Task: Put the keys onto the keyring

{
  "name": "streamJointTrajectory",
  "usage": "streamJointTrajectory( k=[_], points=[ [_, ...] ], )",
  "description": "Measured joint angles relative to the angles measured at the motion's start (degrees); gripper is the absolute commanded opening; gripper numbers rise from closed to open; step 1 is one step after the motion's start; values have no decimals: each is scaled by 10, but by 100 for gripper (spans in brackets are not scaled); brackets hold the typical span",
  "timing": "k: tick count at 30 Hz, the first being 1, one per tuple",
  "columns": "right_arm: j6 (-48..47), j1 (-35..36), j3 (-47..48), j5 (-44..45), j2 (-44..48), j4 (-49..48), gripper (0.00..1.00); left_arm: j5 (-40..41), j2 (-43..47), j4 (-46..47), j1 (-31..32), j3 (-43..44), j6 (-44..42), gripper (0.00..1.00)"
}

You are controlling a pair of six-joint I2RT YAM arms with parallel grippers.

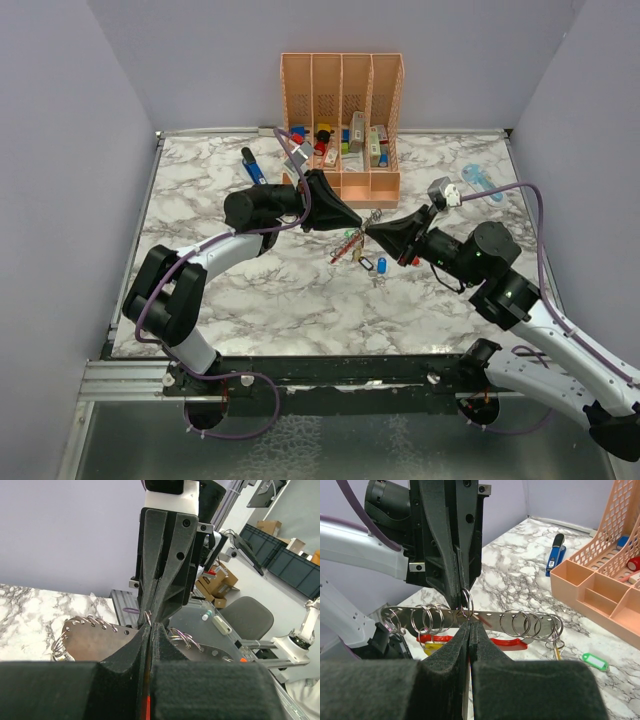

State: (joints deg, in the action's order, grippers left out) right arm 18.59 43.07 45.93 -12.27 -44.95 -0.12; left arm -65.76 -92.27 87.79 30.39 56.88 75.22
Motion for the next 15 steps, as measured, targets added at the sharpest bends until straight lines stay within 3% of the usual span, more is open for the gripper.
streamJointTrajectory(
  k=[15],
  points=[
    [14, 0, -8, -5, -13, -19, 1, -6, 0, 0, 0, 0, 5, 0]
  ],
)
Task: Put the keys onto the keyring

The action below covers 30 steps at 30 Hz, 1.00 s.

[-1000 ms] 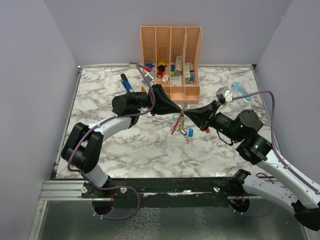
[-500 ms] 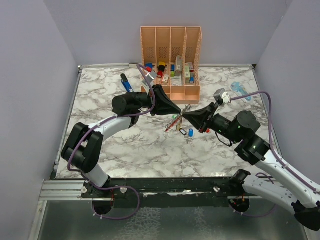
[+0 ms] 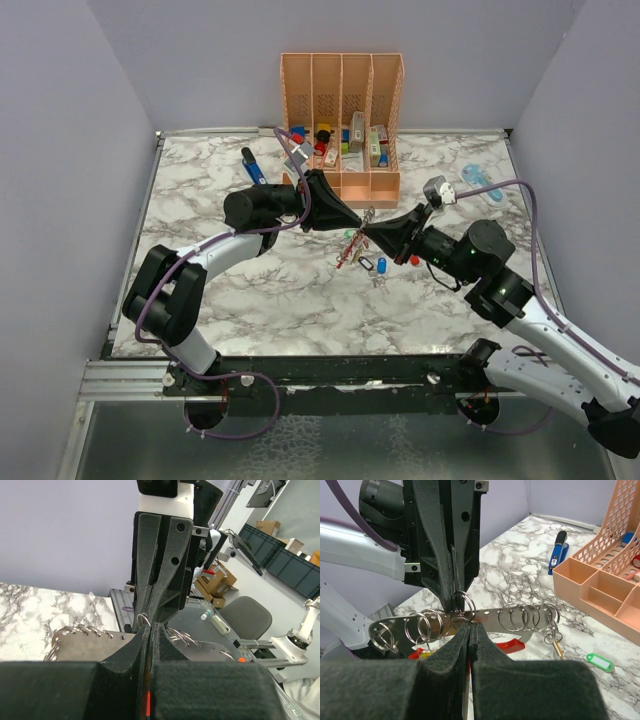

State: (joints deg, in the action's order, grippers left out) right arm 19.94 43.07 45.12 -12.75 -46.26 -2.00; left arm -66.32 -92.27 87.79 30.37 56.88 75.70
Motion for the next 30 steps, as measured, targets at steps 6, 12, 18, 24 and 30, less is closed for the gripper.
streamJointTrajectory(
  k=[6, 12, 18, 24, 30],
  points=[
    [4, 0, 0, 0, -10, -9, 1, 1, 0, 0, 0, 0, 3, 0],
    [8, 0, 0, 1, -7, -8, 6, 3, 0, 0, 0, 0, 5, 0],
    [3, 0, 2, 11, 28, 26, 16, 4, 0, 0, 5, 0, 5, 0],
    [-13, 0, 14, 39, 79, 77, 18, 4, 0, 0, 6, 0, 5, 0],
    [-27, 0, 31, 50, 90, 88, 18, 8, 0, 0, 8, 0, 5, 0]
  ],
)
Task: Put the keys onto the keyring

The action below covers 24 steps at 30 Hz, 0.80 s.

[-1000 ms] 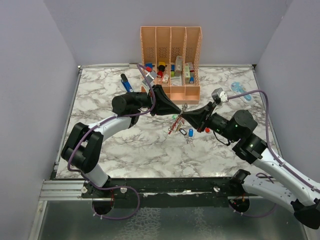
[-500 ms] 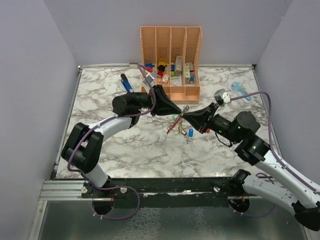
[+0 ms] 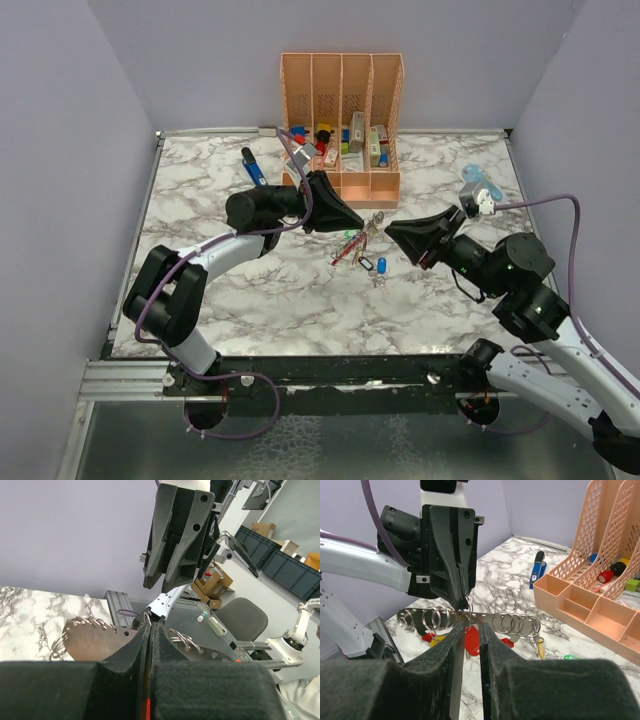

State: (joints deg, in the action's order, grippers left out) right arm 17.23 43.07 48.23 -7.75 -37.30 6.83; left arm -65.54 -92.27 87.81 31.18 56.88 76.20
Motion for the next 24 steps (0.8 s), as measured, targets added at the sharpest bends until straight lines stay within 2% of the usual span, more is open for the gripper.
streamJointTrajectory(
  k=[10, 24],
  points=[
    [-13, 0, 16, -5, -65, -1, 20, 0, 0, 0, 3, 0, 0, 0],
    [-16, 0, 33, -9, -69, -4, 22, 0, 0, 0, 4, 0, 0, 0]
  ],
)
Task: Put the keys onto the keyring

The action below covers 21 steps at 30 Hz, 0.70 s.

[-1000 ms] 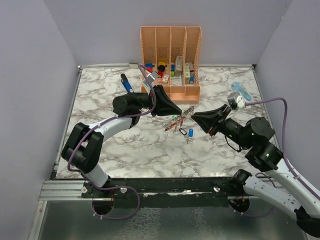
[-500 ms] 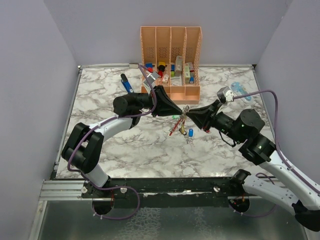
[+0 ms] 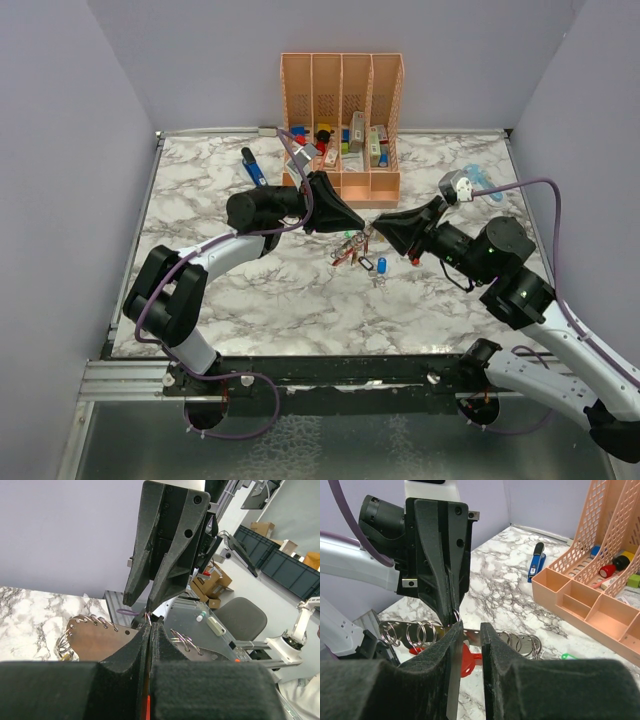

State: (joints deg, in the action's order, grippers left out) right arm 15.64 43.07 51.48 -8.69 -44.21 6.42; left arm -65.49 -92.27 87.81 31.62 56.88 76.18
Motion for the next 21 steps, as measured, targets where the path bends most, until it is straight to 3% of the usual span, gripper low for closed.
streamJointTrajectory(
  k=[10, 21],
  points=[
    [6, 0, 0, -16, -10, -2, 24, 0, 0, 0, 0, 0, 0, 0],
    [12, 0, 0, -30, -22, -8, 18, 0, 0, 0, 0, 0, -1, 0]
  ],
)
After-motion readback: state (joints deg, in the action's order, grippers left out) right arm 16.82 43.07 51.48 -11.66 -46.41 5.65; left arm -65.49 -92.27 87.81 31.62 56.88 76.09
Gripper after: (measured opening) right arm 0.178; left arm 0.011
